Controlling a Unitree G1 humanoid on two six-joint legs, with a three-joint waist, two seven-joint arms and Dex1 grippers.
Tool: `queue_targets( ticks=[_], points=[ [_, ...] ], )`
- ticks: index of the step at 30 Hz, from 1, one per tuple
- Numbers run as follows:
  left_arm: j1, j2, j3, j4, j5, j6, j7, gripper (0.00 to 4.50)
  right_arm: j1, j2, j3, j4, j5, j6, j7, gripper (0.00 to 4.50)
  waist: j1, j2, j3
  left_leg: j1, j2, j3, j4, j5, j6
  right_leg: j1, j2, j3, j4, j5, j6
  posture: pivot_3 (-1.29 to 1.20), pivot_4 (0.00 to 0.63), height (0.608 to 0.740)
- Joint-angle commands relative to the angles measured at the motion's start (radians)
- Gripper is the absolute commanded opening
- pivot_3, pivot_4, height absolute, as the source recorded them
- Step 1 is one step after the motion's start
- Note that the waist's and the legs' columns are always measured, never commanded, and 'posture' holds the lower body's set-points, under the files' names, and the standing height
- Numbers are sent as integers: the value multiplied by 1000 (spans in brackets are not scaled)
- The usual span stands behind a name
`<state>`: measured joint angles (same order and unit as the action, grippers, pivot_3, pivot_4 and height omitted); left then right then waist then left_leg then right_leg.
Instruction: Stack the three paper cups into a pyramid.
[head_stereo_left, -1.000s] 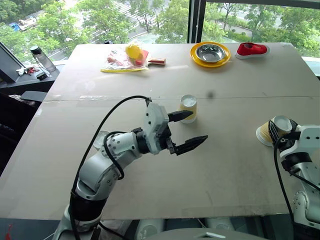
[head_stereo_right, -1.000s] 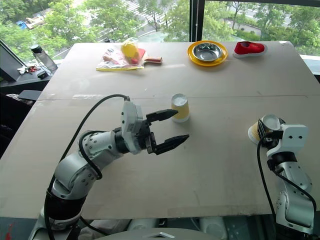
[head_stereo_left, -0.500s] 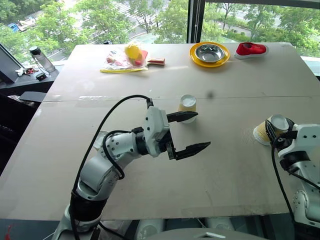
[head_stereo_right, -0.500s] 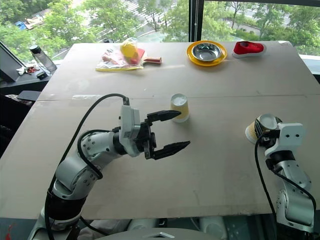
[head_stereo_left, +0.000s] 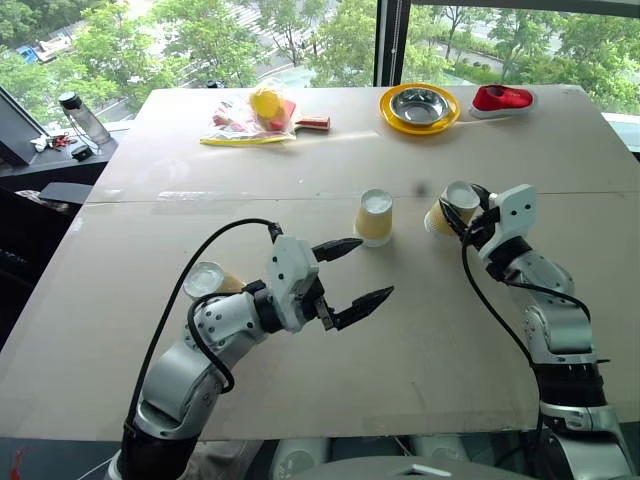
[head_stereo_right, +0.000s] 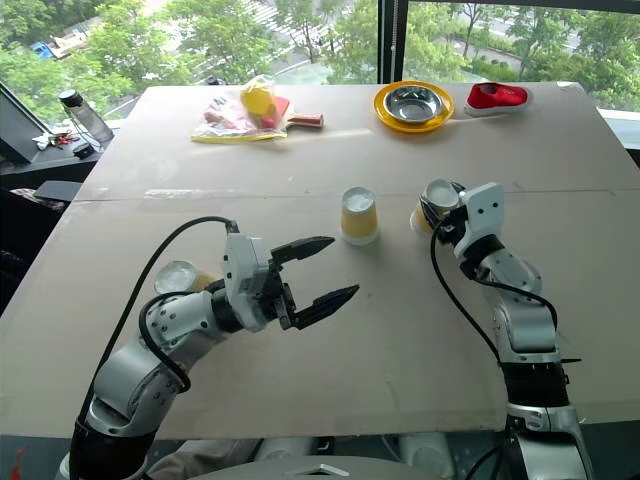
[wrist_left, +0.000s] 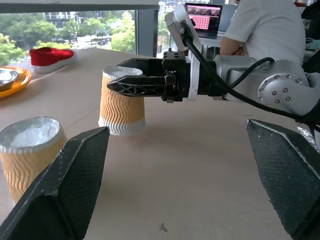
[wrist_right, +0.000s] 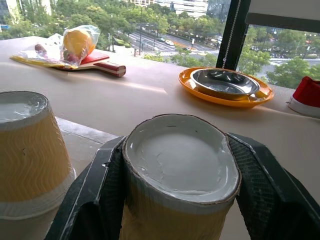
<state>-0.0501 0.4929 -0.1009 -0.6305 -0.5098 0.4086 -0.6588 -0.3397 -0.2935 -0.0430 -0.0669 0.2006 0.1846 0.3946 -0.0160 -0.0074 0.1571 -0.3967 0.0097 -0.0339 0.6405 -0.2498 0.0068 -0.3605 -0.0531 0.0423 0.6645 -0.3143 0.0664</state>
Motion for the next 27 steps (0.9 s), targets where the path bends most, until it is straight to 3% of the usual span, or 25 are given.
queue_targets(
  ticks=[1,7,26,27],
  points=[
    [26,-20,26,-64,38,9,93,4500,-45,12,31,21,-10,-33,26,2232,2,0,0,0,0,0,0,0,0,0,0,0,0,0,0,0,150,740],
    [37,-50,17,-79,85,33,184,4500,-56,24,72,31,-16,-16,55,2232,1,0,0,-1,0,0,1,0,0,0,-1,0,0,0,0,0,150,740],
    [23,-48,31,-52,103,28,192,4500,-69,45,105,42,-32,-7,87,2232,-1,0,0,-1,0,0,1,0,0,-1,0,0,1,0,0,0,150,740],
    [23,-48,31,-53,103,28,191,4500,-68,45,104,41,-31,-7,86,3274,-1,0,0,-1,0,0,1,0,0,-1,0,0,1,0,0,0,150,740]
  ],
)
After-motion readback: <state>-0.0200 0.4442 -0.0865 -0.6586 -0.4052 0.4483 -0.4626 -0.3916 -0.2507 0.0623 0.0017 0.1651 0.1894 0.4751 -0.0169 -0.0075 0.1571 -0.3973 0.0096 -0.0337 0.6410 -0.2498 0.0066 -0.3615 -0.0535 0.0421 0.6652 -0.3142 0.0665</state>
